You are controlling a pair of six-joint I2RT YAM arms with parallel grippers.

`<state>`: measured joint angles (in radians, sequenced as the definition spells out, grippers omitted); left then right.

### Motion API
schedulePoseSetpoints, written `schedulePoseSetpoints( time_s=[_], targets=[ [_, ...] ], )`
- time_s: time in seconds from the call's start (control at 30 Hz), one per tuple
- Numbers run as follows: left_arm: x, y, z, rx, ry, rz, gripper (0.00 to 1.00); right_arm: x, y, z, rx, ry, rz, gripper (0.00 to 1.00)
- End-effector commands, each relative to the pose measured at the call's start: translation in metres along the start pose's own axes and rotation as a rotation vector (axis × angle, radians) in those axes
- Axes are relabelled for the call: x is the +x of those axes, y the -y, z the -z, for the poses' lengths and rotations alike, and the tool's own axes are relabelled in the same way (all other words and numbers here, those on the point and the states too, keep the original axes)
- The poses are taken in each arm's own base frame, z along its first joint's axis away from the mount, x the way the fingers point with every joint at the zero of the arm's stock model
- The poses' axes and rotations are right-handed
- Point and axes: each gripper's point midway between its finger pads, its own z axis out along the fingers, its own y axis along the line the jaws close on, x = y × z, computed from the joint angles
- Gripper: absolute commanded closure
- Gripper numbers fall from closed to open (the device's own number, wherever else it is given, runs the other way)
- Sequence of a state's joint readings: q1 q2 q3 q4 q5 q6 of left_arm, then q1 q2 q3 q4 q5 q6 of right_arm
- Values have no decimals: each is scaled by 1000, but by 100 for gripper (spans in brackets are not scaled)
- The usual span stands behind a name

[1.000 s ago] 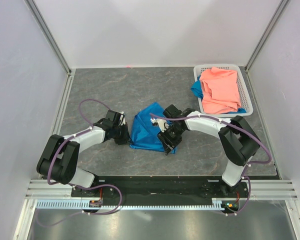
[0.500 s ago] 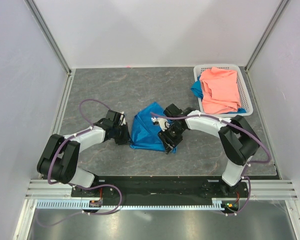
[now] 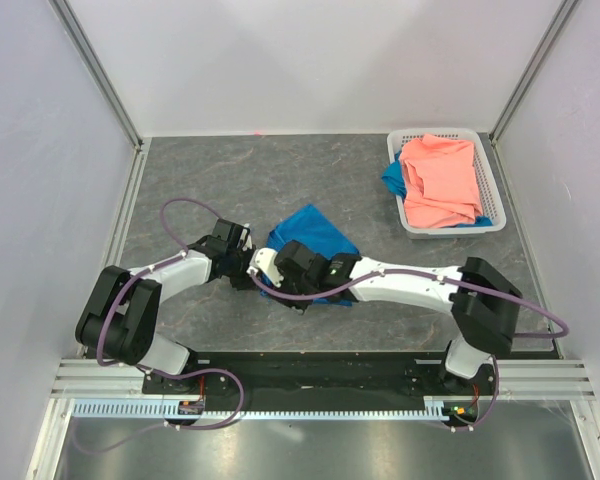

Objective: Fold the napkin, place the utensils inside, and roll it up
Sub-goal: Roll the napkin with the utensil

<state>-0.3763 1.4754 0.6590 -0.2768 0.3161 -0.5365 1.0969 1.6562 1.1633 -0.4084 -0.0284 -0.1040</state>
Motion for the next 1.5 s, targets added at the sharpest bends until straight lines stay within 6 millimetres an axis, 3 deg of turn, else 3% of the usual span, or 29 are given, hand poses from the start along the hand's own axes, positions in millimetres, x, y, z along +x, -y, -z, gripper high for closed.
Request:
schedulePoseSetpoints(
  time_s=[0.0, 0.43, 0.77, 1.17, 1.27, 1.47],
  targets=[
    [12, -9, -1, -32, -58, -28, 98, -3, 16, -24, 138, 5, 90, 45],
    [11, -9, -2, -31, -60, -34, 98, 28, 24, -46, 175, -86, 165, 45],
    [12, -8, -2, -26, -67, -35, 98, 40, 38, -52, 207, -94, 156, 45],
    [12, -7, -1, -20, -67, -38, 98, 59, 35, -65, 109, -144, 141, 45],
    [11, -6, -1, -18, -64, -37, 98, 68, 29, -68, 51, -168, 122, 49],
    [2, -2, 3, -14, -28, -49, 97, 89, 16, -72, -91, -237, 53, 66]
  ],
)
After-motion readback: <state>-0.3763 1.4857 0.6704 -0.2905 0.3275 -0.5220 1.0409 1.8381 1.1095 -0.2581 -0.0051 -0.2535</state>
